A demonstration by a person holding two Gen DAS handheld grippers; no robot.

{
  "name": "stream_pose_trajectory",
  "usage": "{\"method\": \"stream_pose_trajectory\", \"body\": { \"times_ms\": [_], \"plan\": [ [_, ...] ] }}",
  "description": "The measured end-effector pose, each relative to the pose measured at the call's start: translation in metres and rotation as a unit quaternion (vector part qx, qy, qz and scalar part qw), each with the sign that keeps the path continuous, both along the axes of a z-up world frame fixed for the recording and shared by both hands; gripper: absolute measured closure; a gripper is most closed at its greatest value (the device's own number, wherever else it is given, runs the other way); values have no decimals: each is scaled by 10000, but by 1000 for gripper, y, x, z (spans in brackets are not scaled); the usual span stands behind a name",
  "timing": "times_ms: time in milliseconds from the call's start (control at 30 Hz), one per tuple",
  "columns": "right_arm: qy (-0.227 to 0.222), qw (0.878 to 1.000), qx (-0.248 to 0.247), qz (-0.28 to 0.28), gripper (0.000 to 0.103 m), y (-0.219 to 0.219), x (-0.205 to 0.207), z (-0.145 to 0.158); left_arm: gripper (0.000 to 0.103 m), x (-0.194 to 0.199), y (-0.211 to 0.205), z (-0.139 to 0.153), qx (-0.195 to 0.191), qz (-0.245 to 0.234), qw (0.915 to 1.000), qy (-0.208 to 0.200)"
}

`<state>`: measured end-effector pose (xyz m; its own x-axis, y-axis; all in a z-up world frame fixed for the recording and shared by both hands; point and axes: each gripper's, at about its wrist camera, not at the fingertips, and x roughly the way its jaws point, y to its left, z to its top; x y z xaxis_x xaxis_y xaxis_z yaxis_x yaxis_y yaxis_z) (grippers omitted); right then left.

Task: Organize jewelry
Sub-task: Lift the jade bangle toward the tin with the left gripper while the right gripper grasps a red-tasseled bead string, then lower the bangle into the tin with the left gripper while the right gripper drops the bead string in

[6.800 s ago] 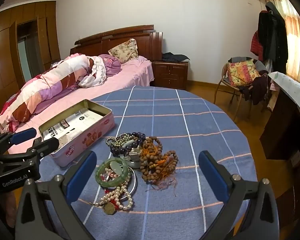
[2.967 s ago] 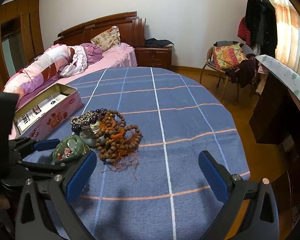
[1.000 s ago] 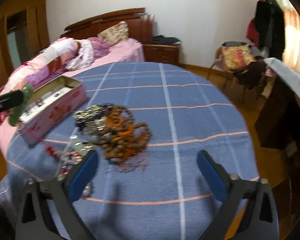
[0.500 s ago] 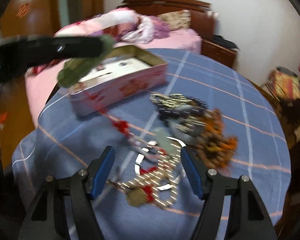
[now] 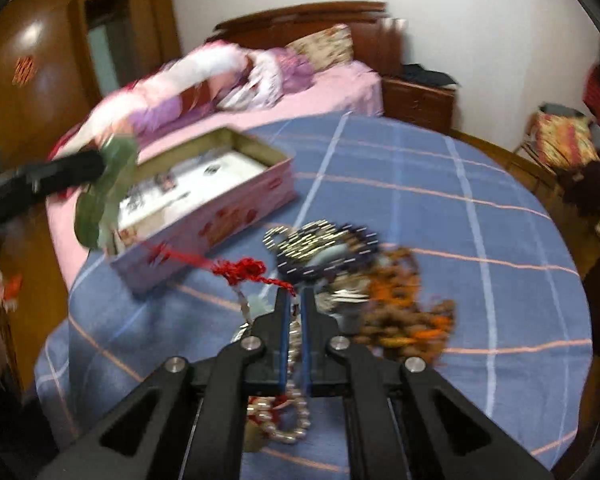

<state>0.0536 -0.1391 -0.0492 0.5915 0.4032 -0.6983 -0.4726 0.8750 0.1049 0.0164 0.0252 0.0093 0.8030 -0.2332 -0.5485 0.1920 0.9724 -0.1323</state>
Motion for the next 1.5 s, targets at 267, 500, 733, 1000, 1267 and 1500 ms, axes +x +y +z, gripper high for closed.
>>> {"method": "stream_pose_trajectory", "body": {
  "times_ms": [267,500,733,1000,1267,1500],
  "plan": [
    [-286,9990,222,-280,97,-13,3,32,98,0,0,3,43,-15,10000,-53],
    [-553,9971,189,-484,97,-17,8,50,98,-1,13,10,-19,150,9998,-159],
    [-601,9967,128,-537,97,-21,17,53,98,1,24,16,-56,291,9993,-236],
    [-829,9963,171,-156,97,-1,19,77,98,6,25,26,166,294,9987,-372],
    [-1118,9933,135,246,97,36,32,104,98,19,39,35,370,473,9969,-510],
    [-1204,9912,116,537,97,69,44,113,98,36,51,32,486,641,9955,-492]
  ]
}}
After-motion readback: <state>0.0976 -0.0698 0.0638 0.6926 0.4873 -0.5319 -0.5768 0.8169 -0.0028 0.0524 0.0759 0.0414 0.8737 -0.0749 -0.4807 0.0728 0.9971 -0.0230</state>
